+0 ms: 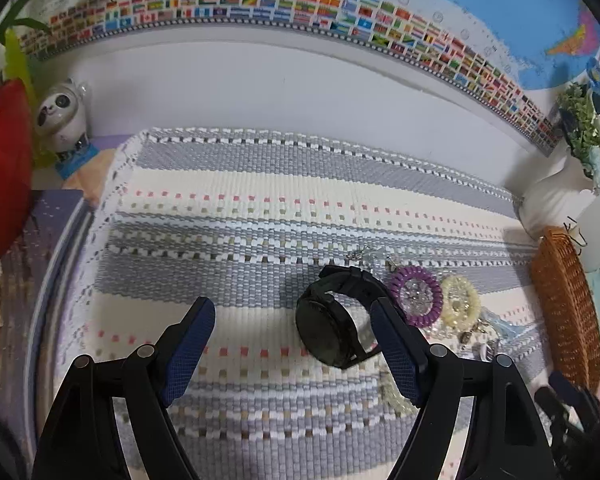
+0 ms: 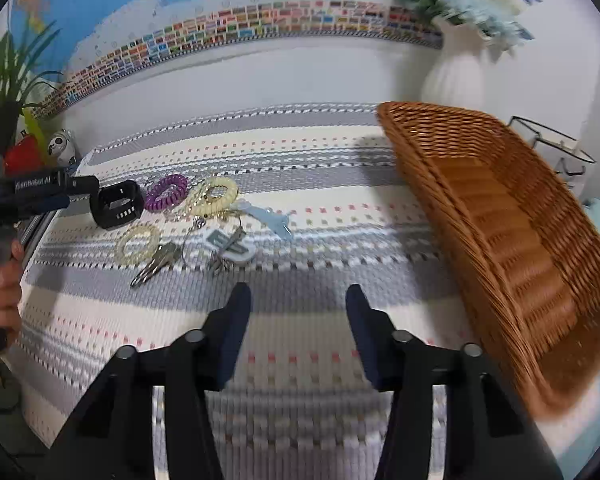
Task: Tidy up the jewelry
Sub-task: 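Grasp the black watch with the left tool while the right tool grasps the light blue keychain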
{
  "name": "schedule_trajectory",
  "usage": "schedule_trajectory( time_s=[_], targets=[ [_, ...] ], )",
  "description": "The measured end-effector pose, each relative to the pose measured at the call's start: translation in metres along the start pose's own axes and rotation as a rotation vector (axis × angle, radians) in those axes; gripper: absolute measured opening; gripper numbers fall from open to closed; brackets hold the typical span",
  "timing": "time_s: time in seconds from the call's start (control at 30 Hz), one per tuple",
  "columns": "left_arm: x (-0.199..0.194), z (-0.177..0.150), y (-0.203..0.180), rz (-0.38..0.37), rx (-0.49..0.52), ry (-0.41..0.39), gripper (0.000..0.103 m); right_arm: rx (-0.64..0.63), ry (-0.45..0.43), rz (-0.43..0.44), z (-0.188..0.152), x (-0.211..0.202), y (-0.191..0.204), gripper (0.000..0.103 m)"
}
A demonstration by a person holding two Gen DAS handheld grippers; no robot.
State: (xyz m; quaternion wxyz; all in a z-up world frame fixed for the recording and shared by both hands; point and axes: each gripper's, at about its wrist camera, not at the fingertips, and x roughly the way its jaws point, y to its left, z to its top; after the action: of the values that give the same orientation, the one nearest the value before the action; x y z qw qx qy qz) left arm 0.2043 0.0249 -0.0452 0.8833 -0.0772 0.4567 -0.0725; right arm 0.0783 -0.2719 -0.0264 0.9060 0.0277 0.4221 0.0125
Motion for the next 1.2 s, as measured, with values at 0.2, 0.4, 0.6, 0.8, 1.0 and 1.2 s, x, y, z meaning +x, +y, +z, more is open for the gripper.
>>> schedule_trajectory(
  time_s=[0.2,0.4,0.6,0.8,1.0,1.2],
  targets=[
    [0.012,0.001,0.002,-0.01,0.012,0.002,0.079,0.02,0.032,0.036,0.025,0.032,-0.006,0.041],
    [0.022,-0.001,0.002,-0.059,0.003,0.033,0.079,0.027,0.091,0.142,0.042,0.06,-0.018,0.041],
    [0.025,-0.003,0.004,-0.106,-0.029,0.05,0.077,-0.025,0.118,0.147,0.048,0.076,-0.012,0.04],
    [0.033,-0.006,0.005,-0.109,-0.042,0.077,0.06,-0.095,0.104,0.131,0.05,0.082,-0.003,0.04],
    [0.029,-0.01,-0.015,-0.059,0.027,0.053,0.047,-0.135,0.092,0.125,0.051,0.086,0.01,0.04],
    [0.026,-0.011,-0.024,-0.021,0.077,0.03,0.018,-0.182,0.082,0.123,0.047,0.086,0.023,0.02]
  ],
)
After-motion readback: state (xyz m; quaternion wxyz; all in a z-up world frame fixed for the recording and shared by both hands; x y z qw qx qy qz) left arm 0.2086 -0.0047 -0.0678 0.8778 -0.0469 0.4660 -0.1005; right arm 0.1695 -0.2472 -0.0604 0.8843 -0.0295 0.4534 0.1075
